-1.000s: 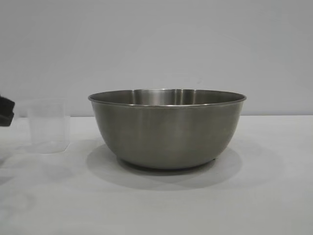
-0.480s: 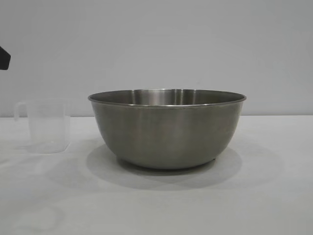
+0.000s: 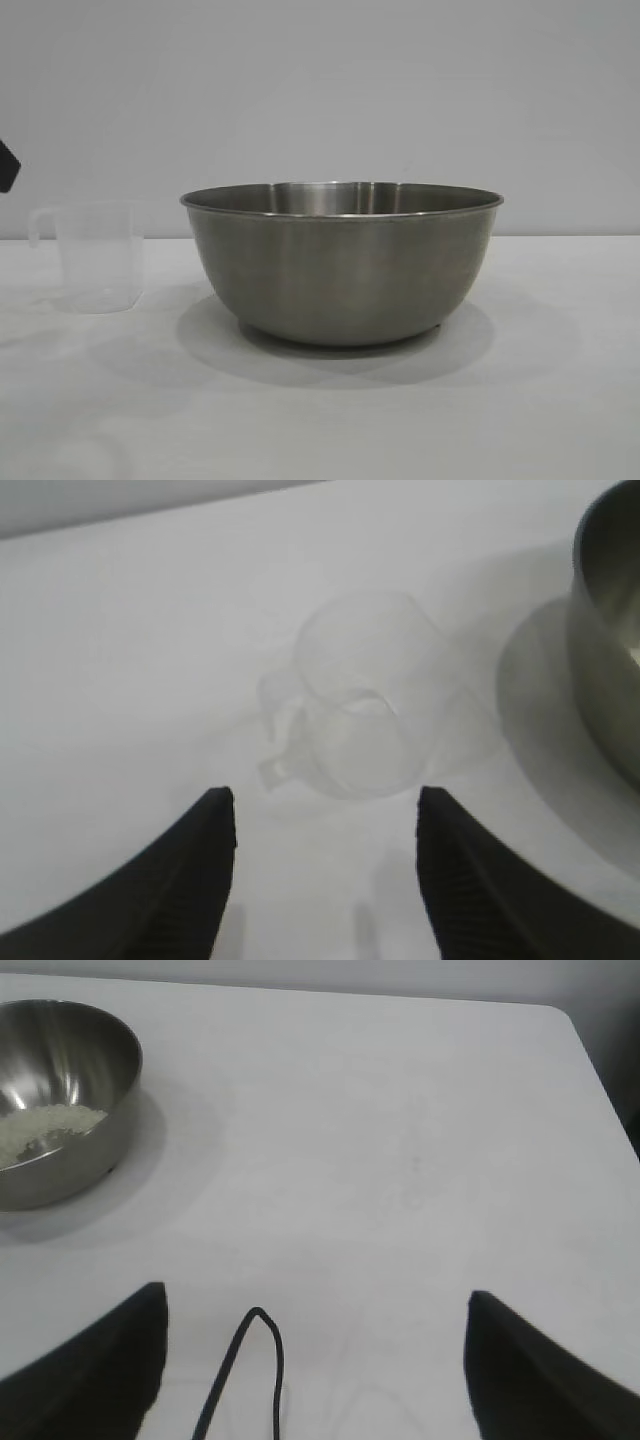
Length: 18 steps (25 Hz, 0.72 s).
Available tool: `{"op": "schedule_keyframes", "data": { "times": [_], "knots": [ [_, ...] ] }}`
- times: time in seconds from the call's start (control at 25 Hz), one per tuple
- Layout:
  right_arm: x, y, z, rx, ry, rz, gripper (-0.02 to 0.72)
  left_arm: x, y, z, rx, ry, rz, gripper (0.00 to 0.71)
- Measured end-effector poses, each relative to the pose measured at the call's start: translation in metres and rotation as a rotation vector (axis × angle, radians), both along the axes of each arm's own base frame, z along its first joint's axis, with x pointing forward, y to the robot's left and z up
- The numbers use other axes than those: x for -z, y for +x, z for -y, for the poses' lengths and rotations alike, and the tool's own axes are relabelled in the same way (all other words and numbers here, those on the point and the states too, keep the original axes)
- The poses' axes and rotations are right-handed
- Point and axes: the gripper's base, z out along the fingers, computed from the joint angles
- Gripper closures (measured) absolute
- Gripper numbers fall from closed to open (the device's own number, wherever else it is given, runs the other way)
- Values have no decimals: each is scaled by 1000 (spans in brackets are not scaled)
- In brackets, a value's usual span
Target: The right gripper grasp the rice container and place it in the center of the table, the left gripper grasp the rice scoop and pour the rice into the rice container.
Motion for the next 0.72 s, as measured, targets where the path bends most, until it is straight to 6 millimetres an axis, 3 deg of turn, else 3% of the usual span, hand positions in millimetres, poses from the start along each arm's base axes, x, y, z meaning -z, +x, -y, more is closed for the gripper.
{"op": "schedule_keyframes", "data": {
  "times": [0.12,0.36,0.72],
  "knots": [
    [0,0,0,0,0,0,182,-17,1,2,15,13,-80,361],
    [0,0,0,0,0,0,182,-72,-11,1,48,22,-112,361],
    [0,0,0,0,0,0,182,-144,-69,-16,75,11,-82,361]
  ]
}}
